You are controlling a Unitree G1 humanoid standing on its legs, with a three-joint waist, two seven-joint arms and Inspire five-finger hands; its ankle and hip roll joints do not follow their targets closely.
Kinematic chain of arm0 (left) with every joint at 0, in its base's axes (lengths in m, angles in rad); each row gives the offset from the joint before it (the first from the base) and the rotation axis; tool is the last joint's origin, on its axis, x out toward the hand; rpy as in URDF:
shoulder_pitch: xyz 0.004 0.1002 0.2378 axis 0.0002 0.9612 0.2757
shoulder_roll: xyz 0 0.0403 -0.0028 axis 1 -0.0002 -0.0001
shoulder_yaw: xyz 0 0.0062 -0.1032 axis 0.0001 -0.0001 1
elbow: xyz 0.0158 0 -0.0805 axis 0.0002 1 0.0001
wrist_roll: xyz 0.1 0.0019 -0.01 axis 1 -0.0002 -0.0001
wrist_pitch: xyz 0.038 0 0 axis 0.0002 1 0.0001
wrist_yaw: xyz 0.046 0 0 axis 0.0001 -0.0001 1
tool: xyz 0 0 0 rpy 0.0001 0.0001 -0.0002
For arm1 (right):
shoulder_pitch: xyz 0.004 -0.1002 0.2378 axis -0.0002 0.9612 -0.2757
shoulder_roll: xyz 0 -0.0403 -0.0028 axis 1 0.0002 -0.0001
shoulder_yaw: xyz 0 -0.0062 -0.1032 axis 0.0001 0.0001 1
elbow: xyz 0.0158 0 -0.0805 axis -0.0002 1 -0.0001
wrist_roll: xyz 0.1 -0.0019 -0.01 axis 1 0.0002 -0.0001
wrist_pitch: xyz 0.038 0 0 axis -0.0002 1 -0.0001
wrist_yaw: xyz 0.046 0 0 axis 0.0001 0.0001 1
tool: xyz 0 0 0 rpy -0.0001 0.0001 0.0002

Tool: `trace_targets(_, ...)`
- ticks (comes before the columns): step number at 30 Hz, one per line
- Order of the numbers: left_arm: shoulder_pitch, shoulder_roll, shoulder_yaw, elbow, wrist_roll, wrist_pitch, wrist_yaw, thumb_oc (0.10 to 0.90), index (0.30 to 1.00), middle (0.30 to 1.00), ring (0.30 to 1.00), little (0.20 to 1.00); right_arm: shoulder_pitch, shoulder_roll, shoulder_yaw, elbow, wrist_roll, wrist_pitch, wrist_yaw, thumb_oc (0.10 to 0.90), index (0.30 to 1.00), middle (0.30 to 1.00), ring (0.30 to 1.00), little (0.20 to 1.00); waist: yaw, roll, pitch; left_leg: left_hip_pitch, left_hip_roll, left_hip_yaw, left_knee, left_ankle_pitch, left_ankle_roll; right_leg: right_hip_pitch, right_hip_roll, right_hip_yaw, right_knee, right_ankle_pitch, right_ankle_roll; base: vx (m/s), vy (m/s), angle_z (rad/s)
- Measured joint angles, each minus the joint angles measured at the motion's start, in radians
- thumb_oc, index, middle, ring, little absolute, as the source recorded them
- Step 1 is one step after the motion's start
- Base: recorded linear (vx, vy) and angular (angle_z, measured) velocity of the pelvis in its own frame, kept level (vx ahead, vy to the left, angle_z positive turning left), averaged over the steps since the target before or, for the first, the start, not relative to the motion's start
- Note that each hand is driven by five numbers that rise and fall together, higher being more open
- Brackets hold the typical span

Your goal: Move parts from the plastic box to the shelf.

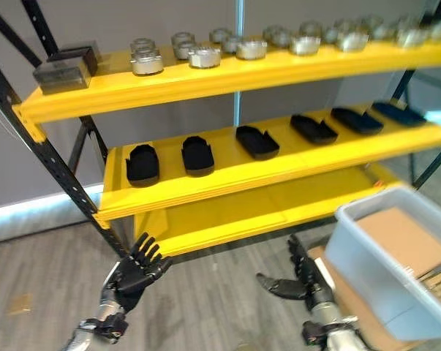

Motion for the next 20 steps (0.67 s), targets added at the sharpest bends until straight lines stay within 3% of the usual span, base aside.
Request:
trace_targets(2, -0.01, -0.005, -0.002, -0.007, 0.002, 0.0, -0.002, 0.9, 1.0, 1.0, 1.0, 1.0, -0.011, -0.015, 0.019, -0.004, 0.016, -0.001, 0.001, 0.9, 1.0, 1.0, 1.0, 1.0, -0.006, 0.011, -0.003, 0.064, 0.002, 0.031, -0.049, 0.009, 0.015, -0.003, 0.003, 0.001, -0.055, 0.08, -0.007, 0.01, 0.099, -0.49)
trace_targets(3, -0.026, -0.017, -0.005, -0.003, 0.002, 0.0, -0.002, 0.9, 1.0, 1.0, 1.0, 1.0, -0.012, -0.032, 0.02, -0.002, 0.016, -0.001, 0.001, 0.9, 1.0, 1.0, 1.0, 1.0, -0.014, 0.033, -0.003, 0.088, 0.003, 0.033, -0.072, -0.001, -0.006, -0.012, 0.009, -0.002, -0.057, 0.108, -0.013, 0.01, 0.066, -0.22)
trace_targets(4, -0.051, -0.02, -0.011, 0.015, 0.002, -0.001, 0.0, 0.9, 1.0, 1.0, 1.0, 1.0, -0.014, -0.027, 0.022, 0.013, 0.018, 0.006, -0.004, 0.9, 1.0, 1.0, 1.0, 1.0, -0.027, 0.014, 0.006, 0.098, -0.013, 0.042, -0.084, 0.013, -0.021, -0.019, -0.005, 0.009, -0.063, 0.115, -0.009, 0.02, 0.087, -0.3)
trace_targets(5, -0.056, -0.02, -0.012, 0.018, 0.002, -0.001, 0.001, 0.9, 1.0, 1.0, 1.0, 1.0, -0.011, -0.027, 0.032, 0.014, 0.02, 0.017, -0.006, 0.9, 1.0, 1.0, 1.0, 1.0, -0.024, 0.012, 0.004, 0.1, -0.025, 0.063, -0.089, 0.01, -0.012, -0.018, -0.014, 0.027, -0.093, 0.125, 0.006, 0.02, 0.038, -0.44)
trace_targets(7, -0.047, -0.016, -0.011, 0.018, 0.005, -0.002, 0.002, 0.9, 1.0, 1.0, 1.0, 1.0, -0.009, -0.032, 0.058, 0.014, 0.025, 0.02, -0.001, 0.9, 1.0, 1.0, 1.0, 1.0, -0.019, 0.026, 0.0, 0.101, -0.027, 0.107, -0.105, 0.006, 0.0, -0.007, -0.034, 0.003, -0.131, 0.139, 0.024, 0.03, 0.043, -0.57)
trace_targets(8, -0.045, -0.011, -0.01, 0.019, 0.009, -0.002, 0.002, 0.9, 1.0, 1.0, 1.0, 1.0, 0.005, -0.032, 0.066, 0.009, 0.025, 0.023, 0.004, 0.9, 1.0, 1.0, 1.0, 1.0, -0.023, 0.016, 0.0, 0.105, -0.042, 0.114, -0.113, 0.007, 0.003, -0.002, -0.06, 0.003, -0.132, 0.138, 0.025, 0.03, 0.033, -0.31)
trace_targets(10, -0.036, -0.005, 0.002, 0.021, 0.013, -0.003, 0.012, 0.9, 1.0, 1.0, 1.0, 1.0, 0.017, -0.029, 0.089, 0.003, 0.025, 0.026, 0.004, 0.9, 1.0, 1.0, 1.0, 1.0, -0.023, -0.014, -0.003, 0.121, -0.063, 0.127, -0.119, 0.012, 0.013, 0.025, -0.088, -0.001, -0.175, 0.196, 0.041, 0.05, 0.021, -0.11)
trace_targets(16, -0.031, -0.02, 0.003, 0.02, 0.041, -0.004, 0.022, 0.9, 1.0, 1.0, 1.0, 1.0, 0.017, -0.047, 0.088, 0.002, 0.026, 0.026, 0.007, 0.9, 1.0, 1.0, 1.0, 1.0, -0.026, 0.024, -0.009, 0.144, -0.06, 0.118, -0.137, 0.015, 0.013, 0.089, -0.076, -0.021, -0.271, 0.255, 0.039, 0.03, -0.001, 0.04)
trace_targets(20, -0.031, -0.022, 0.003, 0.02, 0.041, -0.004, 0.024, 0.9, 1.0, 1.0, 1.0, 1.0, 0.017, -0.047, 0.089, 0.002, 0.026, 0.026, 0.007, 0.9, 1.0, 1.0, 1.0, 1.0, -0.021, 0.025, -0.008, 0.151, -0.054, 0.117, -0.137, 0.016, 0.012, 0.11, -0.068, -0.025, -0.292, 0.264, 0.036, 0.0, -0.004, 0.01)
